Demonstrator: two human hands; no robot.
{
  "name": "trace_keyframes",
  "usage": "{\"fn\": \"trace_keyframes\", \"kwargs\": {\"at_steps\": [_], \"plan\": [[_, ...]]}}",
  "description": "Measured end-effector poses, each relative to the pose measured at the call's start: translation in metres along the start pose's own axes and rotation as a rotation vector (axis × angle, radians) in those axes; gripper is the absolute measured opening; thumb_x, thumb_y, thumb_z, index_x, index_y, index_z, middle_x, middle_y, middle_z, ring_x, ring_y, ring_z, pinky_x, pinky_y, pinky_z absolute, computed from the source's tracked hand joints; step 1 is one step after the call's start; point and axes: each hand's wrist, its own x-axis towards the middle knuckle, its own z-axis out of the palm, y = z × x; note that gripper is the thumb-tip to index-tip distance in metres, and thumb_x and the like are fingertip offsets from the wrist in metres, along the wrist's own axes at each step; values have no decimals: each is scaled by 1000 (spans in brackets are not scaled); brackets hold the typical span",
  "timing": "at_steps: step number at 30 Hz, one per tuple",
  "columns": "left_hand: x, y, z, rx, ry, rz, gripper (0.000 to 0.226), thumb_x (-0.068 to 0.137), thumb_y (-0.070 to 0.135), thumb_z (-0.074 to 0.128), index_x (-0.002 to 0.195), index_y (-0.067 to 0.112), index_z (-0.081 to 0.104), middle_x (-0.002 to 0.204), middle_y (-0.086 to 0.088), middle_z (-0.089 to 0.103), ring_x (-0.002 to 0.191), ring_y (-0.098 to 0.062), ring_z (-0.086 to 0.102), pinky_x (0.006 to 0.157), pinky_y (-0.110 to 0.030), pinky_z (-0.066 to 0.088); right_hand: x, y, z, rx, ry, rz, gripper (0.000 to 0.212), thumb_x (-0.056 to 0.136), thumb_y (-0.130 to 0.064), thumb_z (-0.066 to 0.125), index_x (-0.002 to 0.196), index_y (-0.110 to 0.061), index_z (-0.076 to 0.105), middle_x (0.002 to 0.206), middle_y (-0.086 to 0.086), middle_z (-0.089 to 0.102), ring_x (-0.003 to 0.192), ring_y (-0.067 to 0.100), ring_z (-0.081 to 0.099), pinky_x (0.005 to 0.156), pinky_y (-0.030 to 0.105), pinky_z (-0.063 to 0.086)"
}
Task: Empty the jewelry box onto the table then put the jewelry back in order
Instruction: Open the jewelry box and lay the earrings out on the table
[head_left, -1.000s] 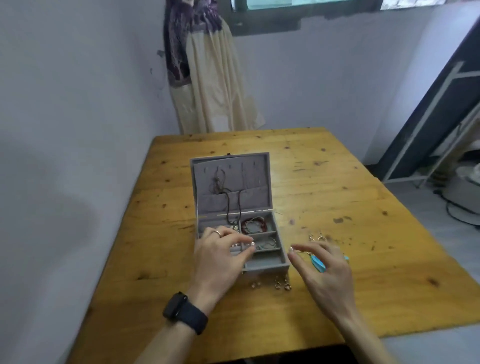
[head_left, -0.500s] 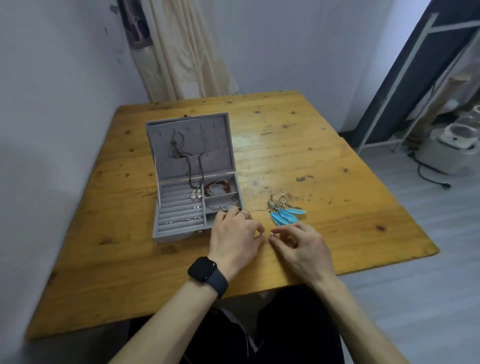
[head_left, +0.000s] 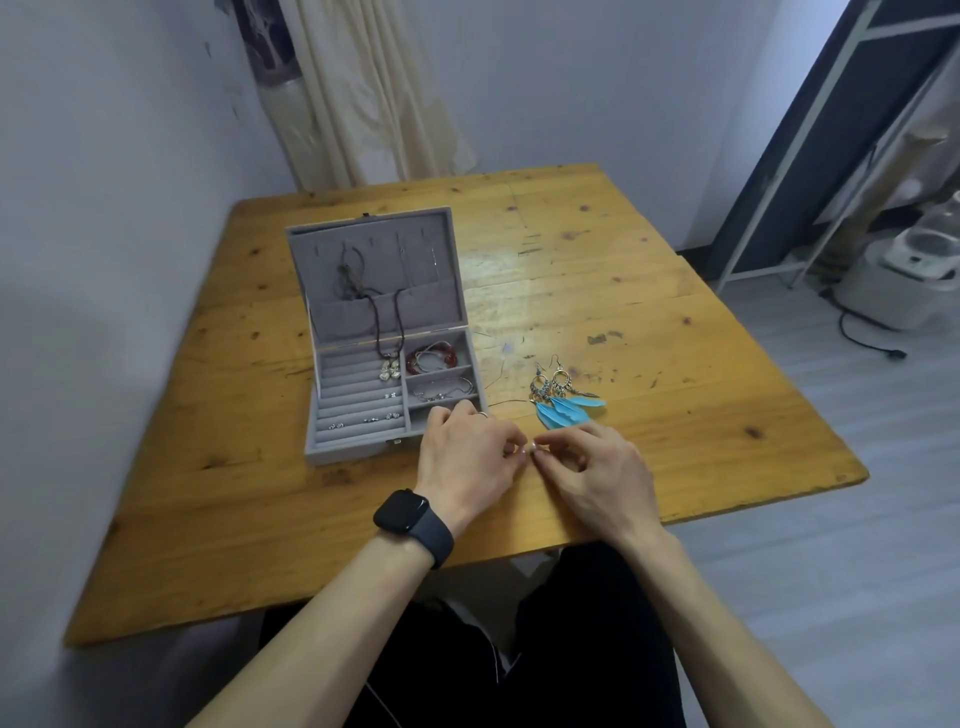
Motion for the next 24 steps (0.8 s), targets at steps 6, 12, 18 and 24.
{"fn": "trace_keyframes", "kwargs": {"at_steps": [6,12,18,24], "plan": [[0,-1,1,-17,-1,-4,32,96,52,54,122,38,66,103,16,73,105,-12,49,95,-34,31,0,-1,-1,7,0,19,22,87,-50,68,105,-40,73,99,-21,67,89,1,55,77,33,50],[0,0,0,-32,-7,-8,32,97,50,54,125,37,65,107,15,72,108,-13,49,97,-34,31,1,0,-1,-15,-23,20,23,88,-50,68,107,-39,71,104,-21,66,90,1,54,78,34,51],[1,0,4,-81,11,-31,31,97,46,55,125,37,64,105,17,72,107,-12,50,96,-32,29,2,0,-1,-10,-39,9,20,88,-49,67,106,-40,72,103,-20,68,88,4,54,77,35,50],[1,0,5,-117,21,-37,32,96,43,57,127,37,63,105,18,71,107,-12,49,95,-31,28,2,0,-2,2,-28,21,25,87,-50,69,110,-40,71,95,-24,70,83,1,52,75,33,47]]}}
